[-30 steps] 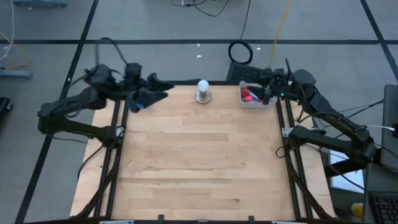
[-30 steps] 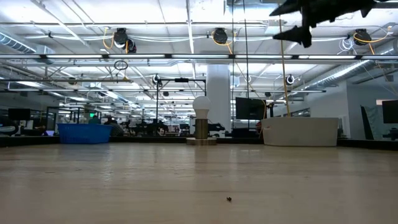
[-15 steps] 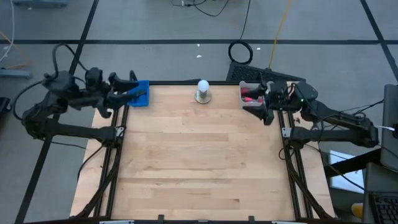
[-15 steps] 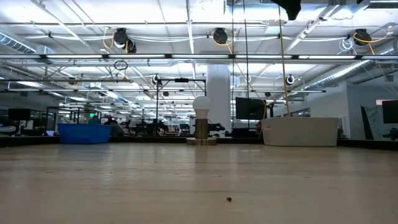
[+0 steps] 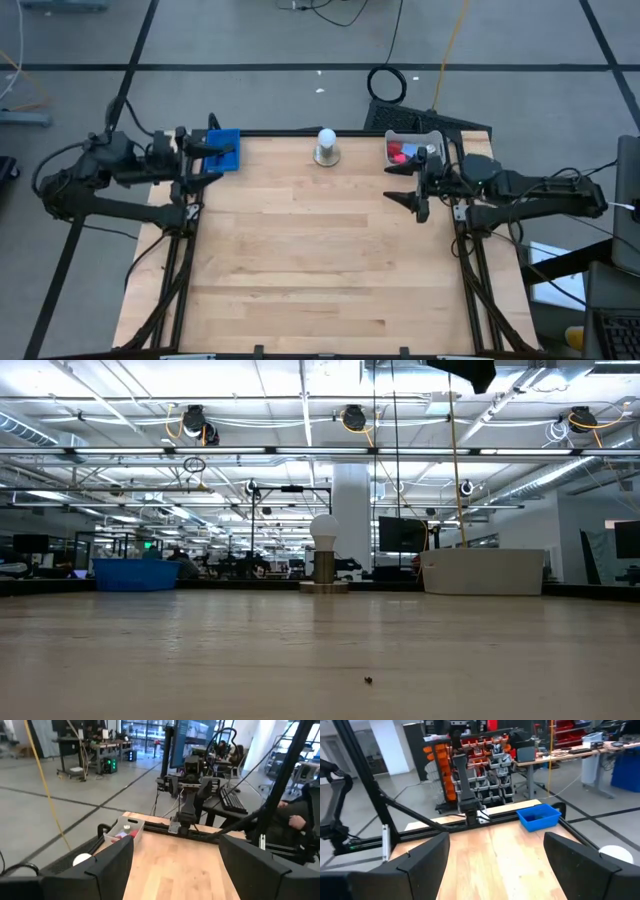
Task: Pick & Place Office items
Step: Return to Home Position
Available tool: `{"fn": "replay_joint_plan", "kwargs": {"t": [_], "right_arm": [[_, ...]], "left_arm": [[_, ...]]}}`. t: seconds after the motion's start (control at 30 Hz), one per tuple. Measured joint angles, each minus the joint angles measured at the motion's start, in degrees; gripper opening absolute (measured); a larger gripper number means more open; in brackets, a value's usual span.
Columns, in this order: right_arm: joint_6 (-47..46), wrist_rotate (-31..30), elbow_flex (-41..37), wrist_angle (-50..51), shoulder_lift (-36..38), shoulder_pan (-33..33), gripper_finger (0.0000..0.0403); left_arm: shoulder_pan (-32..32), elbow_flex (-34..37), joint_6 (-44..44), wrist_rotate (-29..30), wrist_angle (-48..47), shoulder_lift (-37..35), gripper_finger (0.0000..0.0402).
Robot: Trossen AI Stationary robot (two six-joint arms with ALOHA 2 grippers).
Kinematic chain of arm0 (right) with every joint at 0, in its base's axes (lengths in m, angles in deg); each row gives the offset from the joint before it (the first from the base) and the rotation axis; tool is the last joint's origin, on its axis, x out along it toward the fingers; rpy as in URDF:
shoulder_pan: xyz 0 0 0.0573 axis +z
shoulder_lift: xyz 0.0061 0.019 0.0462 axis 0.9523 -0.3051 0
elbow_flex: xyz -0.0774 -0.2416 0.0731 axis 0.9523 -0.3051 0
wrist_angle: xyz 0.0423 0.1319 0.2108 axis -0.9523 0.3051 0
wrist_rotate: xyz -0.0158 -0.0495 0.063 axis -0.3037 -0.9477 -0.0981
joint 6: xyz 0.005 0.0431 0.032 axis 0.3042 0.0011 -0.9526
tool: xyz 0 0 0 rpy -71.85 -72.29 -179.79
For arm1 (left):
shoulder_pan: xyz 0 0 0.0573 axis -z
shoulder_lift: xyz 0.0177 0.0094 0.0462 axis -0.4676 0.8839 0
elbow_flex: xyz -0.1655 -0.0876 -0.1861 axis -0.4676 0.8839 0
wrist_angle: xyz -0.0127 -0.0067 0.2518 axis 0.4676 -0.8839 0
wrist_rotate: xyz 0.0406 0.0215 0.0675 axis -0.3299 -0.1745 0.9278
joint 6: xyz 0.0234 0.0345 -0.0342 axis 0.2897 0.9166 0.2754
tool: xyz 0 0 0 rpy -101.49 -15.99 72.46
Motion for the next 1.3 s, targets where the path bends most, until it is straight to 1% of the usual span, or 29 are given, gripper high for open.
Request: {"fn": "replay_joint_plan", "kwargs": {"t": [0.13,0.23,0.43,0.6,0.7,0.8,0.93,1.0,1.1,1.2,1.3], "right_arm": [[0.27,-3.79,-0.90,-1.56,-0.02,2.53,0.0313],[0.34,-6.29,-1.02,-1.55,0.00,3.54,0.0313],[1.71,-6.76,-1.05,-1.68,-0.04,3.89,0.0313],[2.14,-6.78,-2.73,-2.70,-0.99,3.85,0.0313],[2.39,-6.60,-6.58,-6.96,-1.64,3.85,0.0313],[3.51,-6.43,-11.82,-14.84,-1.84,3.85,0.0313],[4.23,-4.91,-19.55,-26.79,-1.69,3.85,0.0313],[4.19,-4.73,-22.95,-31.26,-1.70,3.85,0.0313],[3.93,-4.77,-27.98,-36.98,-1.73,3.85,0.0313],[3.19,-4.75,-31.73,-42.37,-1.68,3.85,0.0313],[2.99,-4.62,-33.60,-44.03,-1.68,3.85,0.0313]], "left_arm": [[0.14,7.04,0.20,1.18,3.77,-7.72,0.0294],[0.14,11.67,-0.68,1.89,4.09,-14.19,0.0294],[0.14,19.76,-2.01,2.01,3.31,-23.59,0.0294],[0.14,26.95,-2.03,2.00,3.26,-29.06,0.0294],[0.14,30.83,-2.07,1.98,3.40,-32.12,0.0294],[0.14,33.93,-2.13,1.96,3.36,-35.19,0.0294],[0.14,36.93,-2.13,0.46,3.02,-35.55,0.0294],[0.14,38.45,-2.07,-0.57,5.16,-35.58,0.0294],[0.14,42.78,-2.10,-0.70,8.67,-35.53,0.0294],[0.14,45.33,-1.84,-0.51,14.52,-35.62,0.0294],[0.14,47.44,-1.93,-0.34,15.27,-35.55,0.0294]]}}
